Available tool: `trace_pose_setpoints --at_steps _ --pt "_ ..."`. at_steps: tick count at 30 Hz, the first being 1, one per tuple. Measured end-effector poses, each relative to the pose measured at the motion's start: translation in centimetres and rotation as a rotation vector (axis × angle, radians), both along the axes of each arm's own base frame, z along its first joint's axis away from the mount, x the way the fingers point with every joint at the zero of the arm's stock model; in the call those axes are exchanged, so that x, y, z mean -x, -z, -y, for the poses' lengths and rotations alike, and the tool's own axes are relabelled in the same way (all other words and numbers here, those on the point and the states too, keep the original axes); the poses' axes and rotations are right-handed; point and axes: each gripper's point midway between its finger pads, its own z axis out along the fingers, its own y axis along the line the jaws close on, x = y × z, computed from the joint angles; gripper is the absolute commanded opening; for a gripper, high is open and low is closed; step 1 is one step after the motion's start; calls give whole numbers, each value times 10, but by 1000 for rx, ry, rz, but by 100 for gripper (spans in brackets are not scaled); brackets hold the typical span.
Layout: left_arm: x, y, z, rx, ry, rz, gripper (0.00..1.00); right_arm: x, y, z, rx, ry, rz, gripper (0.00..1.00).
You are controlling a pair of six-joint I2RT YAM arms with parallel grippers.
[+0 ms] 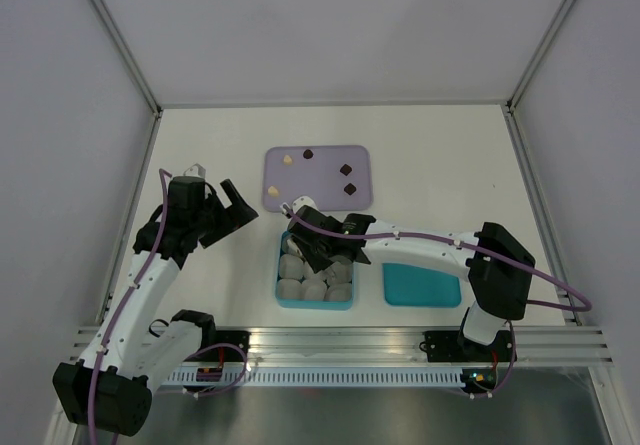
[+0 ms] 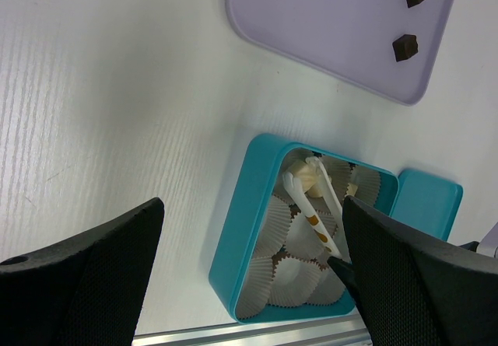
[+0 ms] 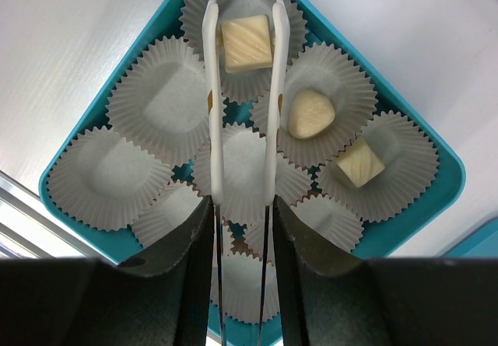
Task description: Pack the chocolate
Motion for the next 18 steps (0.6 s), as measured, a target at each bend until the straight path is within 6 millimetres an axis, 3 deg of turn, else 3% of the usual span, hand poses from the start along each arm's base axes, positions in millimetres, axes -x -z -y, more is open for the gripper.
trace_pose_setpoints --at_steps 18 --pt "0 0 0 0 0 0 100 -1 12 -4 12 1 -11 16"
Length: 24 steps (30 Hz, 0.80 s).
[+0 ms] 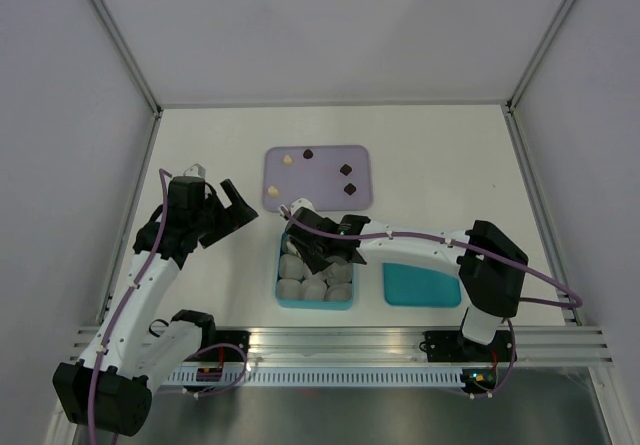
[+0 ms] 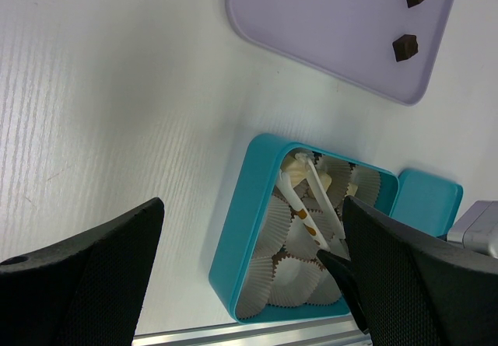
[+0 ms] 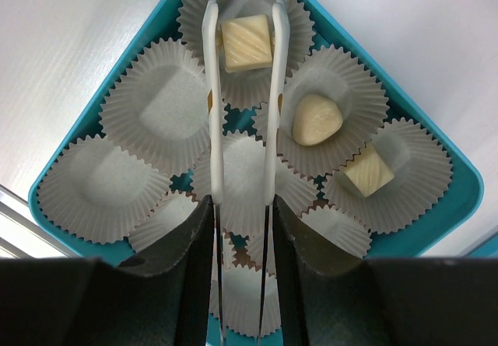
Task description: Pack the chocolate
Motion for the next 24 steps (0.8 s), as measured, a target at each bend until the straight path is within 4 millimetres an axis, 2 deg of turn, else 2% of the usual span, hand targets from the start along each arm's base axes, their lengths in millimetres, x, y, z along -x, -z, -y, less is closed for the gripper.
trace_pose_setpoints --at_steps 24 --pt "0 0 0 0 -1 0 100 -2 4 -4 7 2 -3 23"
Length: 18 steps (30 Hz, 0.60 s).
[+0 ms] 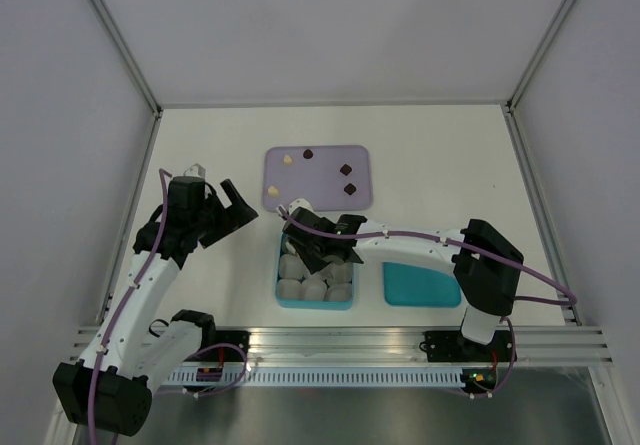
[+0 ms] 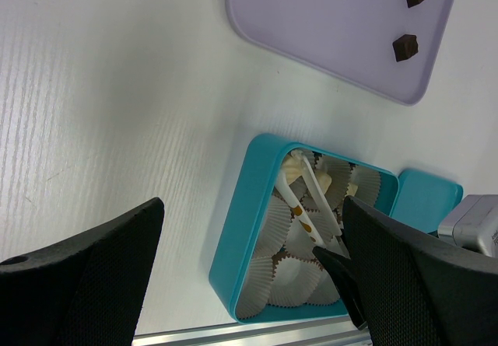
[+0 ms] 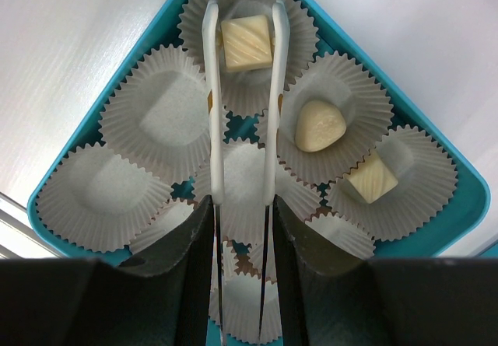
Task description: Pack the chocolate
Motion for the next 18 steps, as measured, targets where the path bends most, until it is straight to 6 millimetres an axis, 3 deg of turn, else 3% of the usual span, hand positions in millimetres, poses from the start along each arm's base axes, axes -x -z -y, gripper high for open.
trace_pose_setpoints --at_steps 18 --pt "0 0 0 0 0 0 99 0 0 0 -3 15 -4 29"
